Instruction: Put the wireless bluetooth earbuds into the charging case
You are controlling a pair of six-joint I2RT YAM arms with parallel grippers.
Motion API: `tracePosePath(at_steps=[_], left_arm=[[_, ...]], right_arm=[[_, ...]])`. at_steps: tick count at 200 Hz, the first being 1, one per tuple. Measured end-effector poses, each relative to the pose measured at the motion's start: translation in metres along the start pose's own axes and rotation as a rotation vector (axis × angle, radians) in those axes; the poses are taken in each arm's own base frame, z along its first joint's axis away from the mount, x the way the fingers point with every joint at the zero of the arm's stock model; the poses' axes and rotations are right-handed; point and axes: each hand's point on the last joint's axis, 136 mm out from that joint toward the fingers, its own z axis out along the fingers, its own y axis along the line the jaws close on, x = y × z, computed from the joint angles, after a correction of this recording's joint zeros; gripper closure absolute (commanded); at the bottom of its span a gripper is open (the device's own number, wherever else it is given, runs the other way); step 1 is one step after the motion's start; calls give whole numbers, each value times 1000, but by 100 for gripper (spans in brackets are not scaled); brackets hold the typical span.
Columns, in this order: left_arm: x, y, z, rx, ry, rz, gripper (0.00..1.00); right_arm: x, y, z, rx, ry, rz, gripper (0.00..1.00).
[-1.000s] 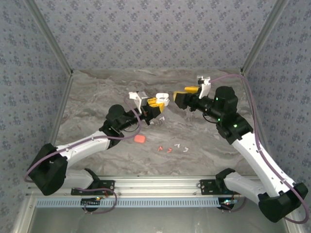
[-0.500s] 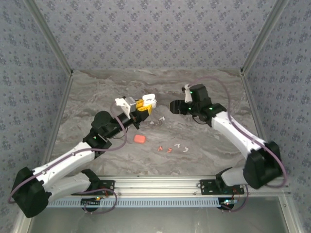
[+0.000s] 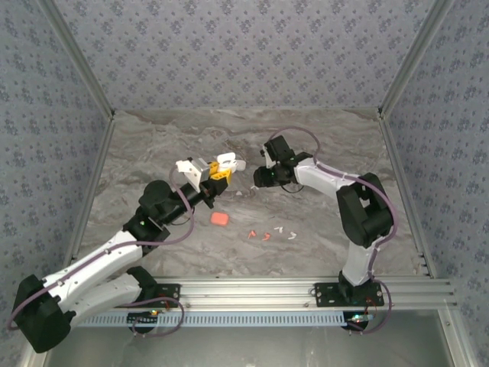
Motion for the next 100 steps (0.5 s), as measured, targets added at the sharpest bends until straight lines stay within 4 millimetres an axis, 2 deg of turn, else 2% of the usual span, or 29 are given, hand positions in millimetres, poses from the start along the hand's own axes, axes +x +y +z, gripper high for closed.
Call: tracePosePath(at_steps=[24, 70, 100], left_arm=[[1, 0, 0, -3, 4, -1, 100], [1, 1, 0, -3, 5, -1, 100], [1, 1, 0, -3, 5, -1, 100]], right_arm=[[-2, -1, 12, 3, 12, -2, 57], [11, -2, 31, 8, 63, -3, 60], [12, 0, 38, -5, 76, -3, 62]])
